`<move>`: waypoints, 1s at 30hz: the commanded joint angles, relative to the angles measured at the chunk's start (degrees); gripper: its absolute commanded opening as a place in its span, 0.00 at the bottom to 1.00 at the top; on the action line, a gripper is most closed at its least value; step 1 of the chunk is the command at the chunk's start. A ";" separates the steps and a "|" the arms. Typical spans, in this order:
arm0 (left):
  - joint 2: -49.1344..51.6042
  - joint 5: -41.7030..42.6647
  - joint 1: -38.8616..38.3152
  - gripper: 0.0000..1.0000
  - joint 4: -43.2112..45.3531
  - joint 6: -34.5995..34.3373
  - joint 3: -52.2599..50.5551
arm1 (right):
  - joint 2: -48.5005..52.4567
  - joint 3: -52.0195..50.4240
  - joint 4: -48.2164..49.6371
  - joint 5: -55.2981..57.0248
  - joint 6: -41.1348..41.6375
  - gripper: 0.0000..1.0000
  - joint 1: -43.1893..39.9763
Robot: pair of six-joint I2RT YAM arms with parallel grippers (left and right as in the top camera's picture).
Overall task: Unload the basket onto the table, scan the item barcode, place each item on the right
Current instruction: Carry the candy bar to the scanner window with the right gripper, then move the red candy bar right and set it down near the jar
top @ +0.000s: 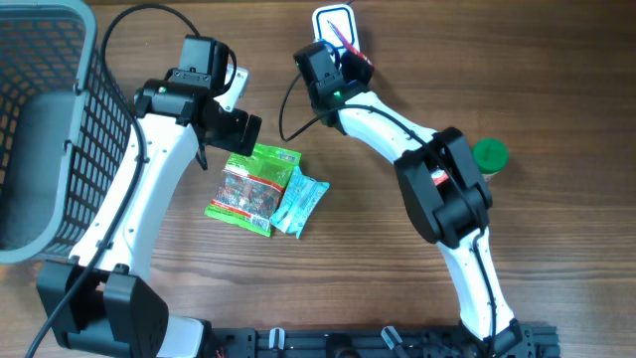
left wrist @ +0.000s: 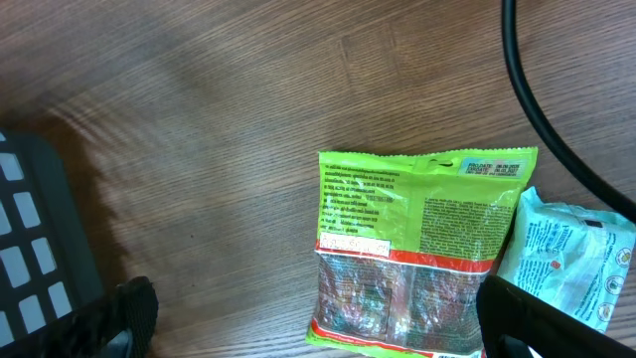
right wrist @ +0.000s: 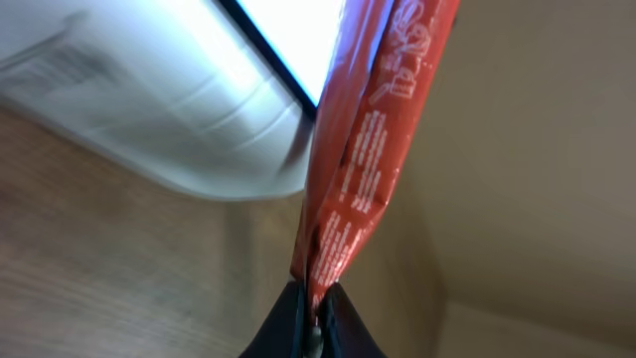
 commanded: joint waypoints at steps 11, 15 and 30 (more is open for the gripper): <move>-0.24 -0.52 -0.13 1.00 0.15 0.48 0.57 | -27.78 -0.42 -48.54 -41.16 43.78 0.04 -8.44; -0.24 -0.52 -0.13 1.00 0.15 0.48 0.57 | -27.45 -9.05 -48.70 -48.09 45.94 0.04 -13.53; -0.24 -0.52 -0.13 1.00 0.15 0.46 0.57 | -27.36 -36.79 -28.61 -41.57 50.03 0.04 -14.73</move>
